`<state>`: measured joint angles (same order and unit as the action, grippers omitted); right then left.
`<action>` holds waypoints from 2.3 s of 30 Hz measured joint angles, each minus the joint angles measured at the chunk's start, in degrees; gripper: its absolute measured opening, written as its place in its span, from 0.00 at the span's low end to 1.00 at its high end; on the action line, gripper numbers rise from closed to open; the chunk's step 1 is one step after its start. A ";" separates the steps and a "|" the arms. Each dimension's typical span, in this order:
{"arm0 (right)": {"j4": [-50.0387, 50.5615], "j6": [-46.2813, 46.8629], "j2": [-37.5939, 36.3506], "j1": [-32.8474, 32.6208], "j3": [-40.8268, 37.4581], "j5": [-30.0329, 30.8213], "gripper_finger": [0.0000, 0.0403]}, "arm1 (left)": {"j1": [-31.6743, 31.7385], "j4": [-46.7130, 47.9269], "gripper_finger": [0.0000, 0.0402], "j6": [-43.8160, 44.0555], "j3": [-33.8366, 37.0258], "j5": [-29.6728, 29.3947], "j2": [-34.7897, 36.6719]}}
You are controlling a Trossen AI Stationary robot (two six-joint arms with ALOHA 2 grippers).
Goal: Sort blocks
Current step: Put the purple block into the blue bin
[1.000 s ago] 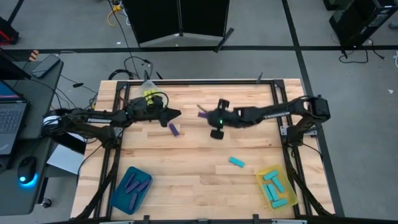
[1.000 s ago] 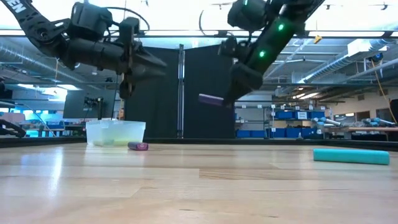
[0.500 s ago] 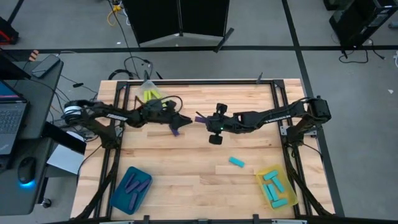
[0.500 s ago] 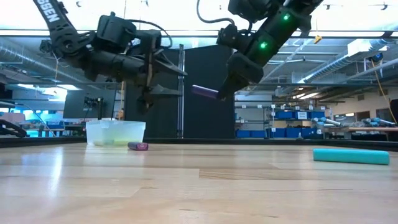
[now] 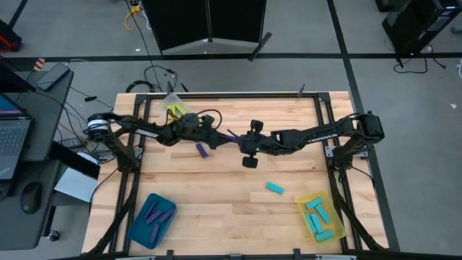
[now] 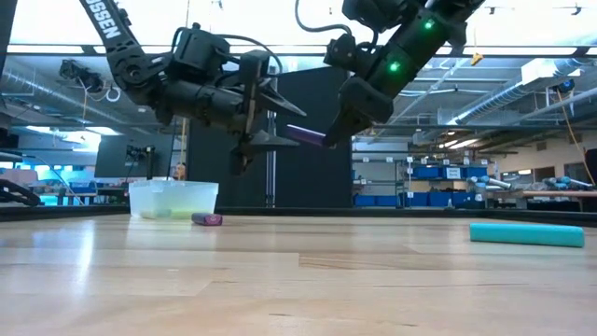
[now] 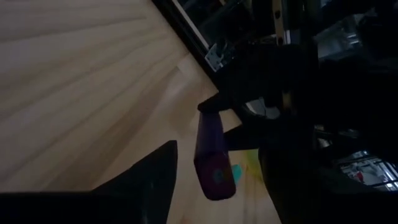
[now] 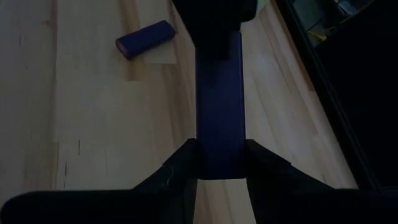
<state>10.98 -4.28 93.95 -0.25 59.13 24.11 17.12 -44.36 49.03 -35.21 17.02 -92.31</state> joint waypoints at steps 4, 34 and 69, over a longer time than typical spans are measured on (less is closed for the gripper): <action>0.00 -0.57 0.00 -0.35 0.00 -0.01 0.28 | 0.00 0.03 0.51 0.34 -0.02 -0.88 0.00; -0.68 -1.33 -0.04 -0.53 0.09 2.02 0.28 | -1.05 0.55 0.45 -0.50 0.11 1.73 0.00; -0.77 -3.70 -0.01 -1.67 0.04 0.44 0.28 | -0.96 1.58 0.32 -2.09 0.09 1.70 0.00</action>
<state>10.21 -7.98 93.94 -1.91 59.18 24.55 16.16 -42.78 46.94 -35.11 18.72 -92.31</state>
